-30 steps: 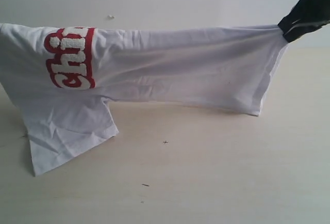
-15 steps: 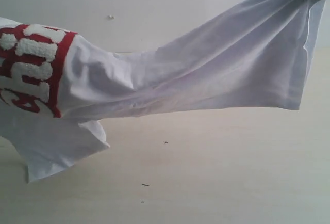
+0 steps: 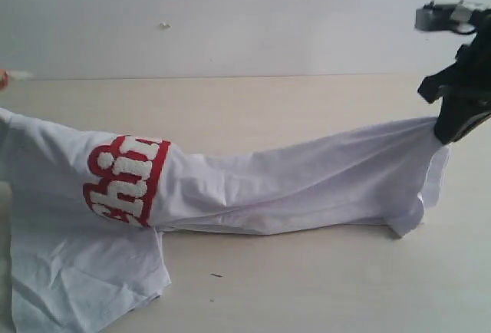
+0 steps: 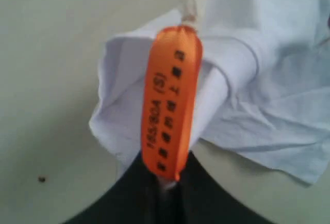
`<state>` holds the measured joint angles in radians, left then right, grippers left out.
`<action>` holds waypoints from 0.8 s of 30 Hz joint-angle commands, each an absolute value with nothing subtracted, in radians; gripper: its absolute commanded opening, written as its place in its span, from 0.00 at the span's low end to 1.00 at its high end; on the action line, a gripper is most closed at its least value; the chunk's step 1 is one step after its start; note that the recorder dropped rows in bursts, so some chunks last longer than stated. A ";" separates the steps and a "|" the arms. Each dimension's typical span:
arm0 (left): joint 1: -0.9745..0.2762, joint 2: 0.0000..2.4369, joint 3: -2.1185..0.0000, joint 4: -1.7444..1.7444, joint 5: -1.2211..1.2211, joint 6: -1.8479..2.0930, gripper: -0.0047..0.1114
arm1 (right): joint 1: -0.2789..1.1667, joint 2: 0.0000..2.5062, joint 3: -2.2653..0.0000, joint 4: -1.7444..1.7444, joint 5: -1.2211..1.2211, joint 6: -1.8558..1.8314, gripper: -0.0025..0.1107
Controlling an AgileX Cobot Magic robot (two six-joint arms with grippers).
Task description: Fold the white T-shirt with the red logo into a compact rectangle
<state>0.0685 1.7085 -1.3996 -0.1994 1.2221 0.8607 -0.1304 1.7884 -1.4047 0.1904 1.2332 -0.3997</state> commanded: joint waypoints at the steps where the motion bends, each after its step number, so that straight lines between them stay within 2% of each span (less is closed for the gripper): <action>1: 0.070 1.894 -1.434 -0.187 0.920 0.955 0.04 | -0.134 1.987 -1.553 0.112 1.175 -0.464 0.02; 6: 0.070 2.002 -1.434 -0.195 0.549 0.933 0.04 | -0.134 2.060 -1.609 0.202 0.759 -0.581 0.02; 11: 0.070 2.045 -1.434 -0.195 0.394 0.933 0.06 | -0.134 2.103 -1.612 0.234 0.548 -0.579 0.03; 13: 0.070 2.053 -1.434 -0.197 0.359 0.933 0.15 | -0.134 2.119 -1.612 0.234 0.502 -0.579 0.07; 15: 0.070 2.058 -1.434 -0.197 0.333 0.933 0.28 | -0.134 2.129 -1.612 0.234 0.458 -0.574 0.16; 17: 0.070 2.060 -1.434 -0.199 0.303 0.913 0.45 | -0.134 2.135 -1.612 0.234 0.415 -0.560 0.27; 19: 0.072 2.058 -1.434 -0.199 0.243 0.858 0.59 | -0.134 2.140 -1.612 0.232 0.382 -0.514 0.33; 21: 0.072 2.055 -1.434 -0.199 0.200 0.805 0.63 | -0.134 2.140 -1.612 0.220 0.351 -0.455 0.34; 24: 0.072 2.046 -1.434 -0.199 0.177 0.745 0.60 | -0.134 2.136 -1.612 0.217 0.330 -0.402 0.34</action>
<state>0.0685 2.0624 -1.4294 -0.1895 0.2198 0.8108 -0.1304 2.1415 -1.6031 0.2251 0.3682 -0.4575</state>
